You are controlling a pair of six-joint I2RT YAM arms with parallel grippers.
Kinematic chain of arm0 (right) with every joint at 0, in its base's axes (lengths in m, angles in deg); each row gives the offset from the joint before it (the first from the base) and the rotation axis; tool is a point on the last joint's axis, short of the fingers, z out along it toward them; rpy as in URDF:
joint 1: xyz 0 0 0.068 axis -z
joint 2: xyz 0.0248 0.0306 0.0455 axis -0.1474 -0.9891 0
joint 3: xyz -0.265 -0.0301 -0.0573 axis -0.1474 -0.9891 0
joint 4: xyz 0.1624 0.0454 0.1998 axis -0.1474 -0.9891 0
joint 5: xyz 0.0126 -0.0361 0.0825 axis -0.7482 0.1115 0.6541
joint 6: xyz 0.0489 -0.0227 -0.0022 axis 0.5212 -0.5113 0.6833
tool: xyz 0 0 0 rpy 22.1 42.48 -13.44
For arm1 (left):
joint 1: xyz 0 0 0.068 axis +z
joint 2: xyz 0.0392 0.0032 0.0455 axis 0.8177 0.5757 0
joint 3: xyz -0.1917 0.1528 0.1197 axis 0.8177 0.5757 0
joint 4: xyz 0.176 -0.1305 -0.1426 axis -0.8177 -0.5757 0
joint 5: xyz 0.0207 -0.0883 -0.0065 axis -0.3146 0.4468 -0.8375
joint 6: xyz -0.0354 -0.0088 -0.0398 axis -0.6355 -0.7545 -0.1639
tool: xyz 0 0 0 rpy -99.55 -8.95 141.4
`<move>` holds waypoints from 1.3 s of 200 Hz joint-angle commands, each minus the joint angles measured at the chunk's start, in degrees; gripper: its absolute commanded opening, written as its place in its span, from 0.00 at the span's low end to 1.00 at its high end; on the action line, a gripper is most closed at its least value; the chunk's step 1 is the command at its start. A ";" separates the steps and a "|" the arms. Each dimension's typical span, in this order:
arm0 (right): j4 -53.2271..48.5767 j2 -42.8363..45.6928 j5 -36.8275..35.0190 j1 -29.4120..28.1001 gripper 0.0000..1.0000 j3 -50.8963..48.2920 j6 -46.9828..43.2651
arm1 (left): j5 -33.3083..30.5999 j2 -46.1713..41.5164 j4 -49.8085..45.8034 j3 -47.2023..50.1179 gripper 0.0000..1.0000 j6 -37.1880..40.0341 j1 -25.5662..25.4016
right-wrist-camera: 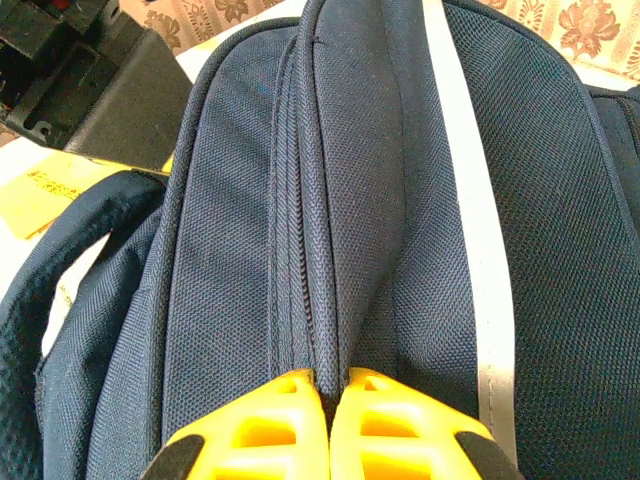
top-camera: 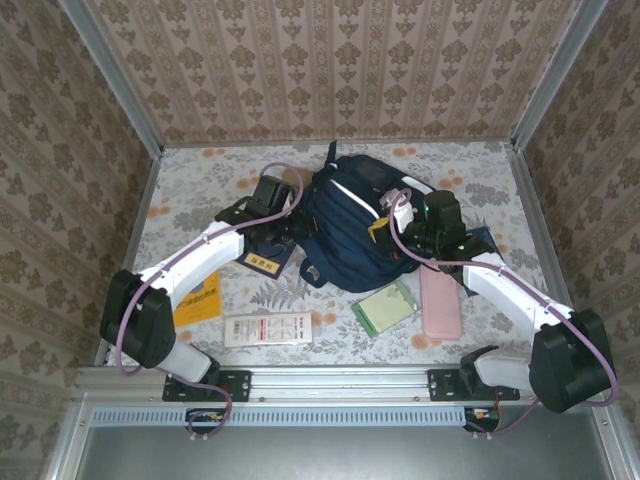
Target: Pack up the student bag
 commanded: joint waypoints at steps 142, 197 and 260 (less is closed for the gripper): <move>-19.16 11.92 -32.39 -2.00 0.58 4.94 25.63 | 5.95 -2.69 7.47 1.25 0.00 -5.81 1.55; -25.68 8.04 -25.06 -2.22 0.64 5.99 25.82 | 8.69 1.18 5.38 -1.54 0.00 -0.60 2.90; -28.67 -11.37 -11.91 -5.05 0.66 21.21 18.50 | 9.30 1.66 2.29 -3.80 0.00 3.11 3.78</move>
